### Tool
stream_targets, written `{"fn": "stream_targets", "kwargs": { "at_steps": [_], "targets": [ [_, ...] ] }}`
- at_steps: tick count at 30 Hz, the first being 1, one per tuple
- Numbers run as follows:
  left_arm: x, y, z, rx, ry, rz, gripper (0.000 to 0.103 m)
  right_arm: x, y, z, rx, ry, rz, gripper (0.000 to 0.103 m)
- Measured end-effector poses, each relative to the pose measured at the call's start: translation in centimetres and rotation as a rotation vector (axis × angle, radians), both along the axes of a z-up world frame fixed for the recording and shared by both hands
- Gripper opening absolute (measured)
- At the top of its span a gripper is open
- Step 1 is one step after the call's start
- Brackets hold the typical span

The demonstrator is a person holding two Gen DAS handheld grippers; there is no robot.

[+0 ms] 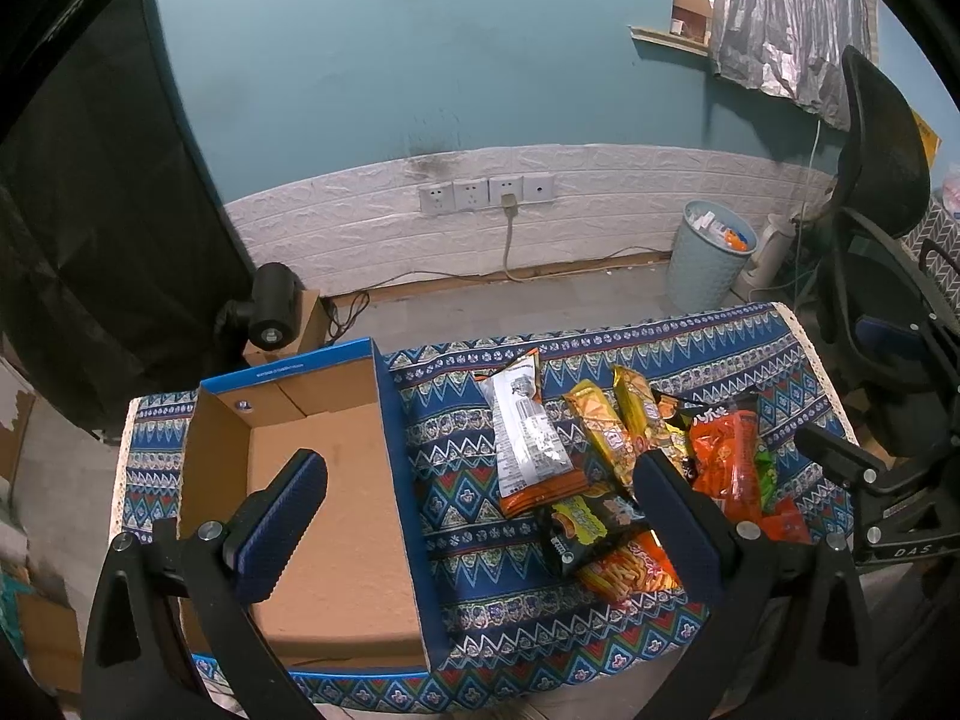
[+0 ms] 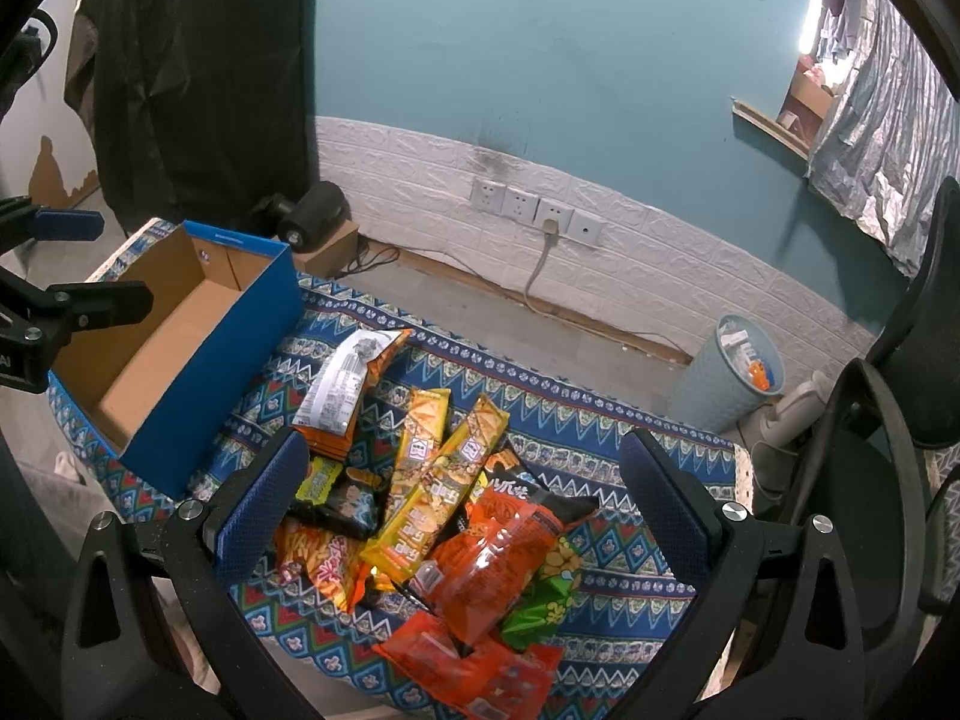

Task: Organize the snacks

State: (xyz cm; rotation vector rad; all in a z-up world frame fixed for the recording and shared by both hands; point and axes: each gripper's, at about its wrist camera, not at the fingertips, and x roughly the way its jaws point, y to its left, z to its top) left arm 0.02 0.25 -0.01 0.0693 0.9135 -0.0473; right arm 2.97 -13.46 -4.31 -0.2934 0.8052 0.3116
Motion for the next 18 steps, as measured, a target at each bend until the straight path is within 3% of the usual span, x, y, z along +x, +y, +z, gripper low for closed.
{"fn": "stream_targets", "kwargs": {
  "at_steps": [18],
  "targets": [
    [-0.17, -0.13, -0.06, 0.008, 0.003, -0.003, 0.103, 0.03, -0.07, 0.00, 0.002, 0.002, 0.000, 0.101]
  ]
}}
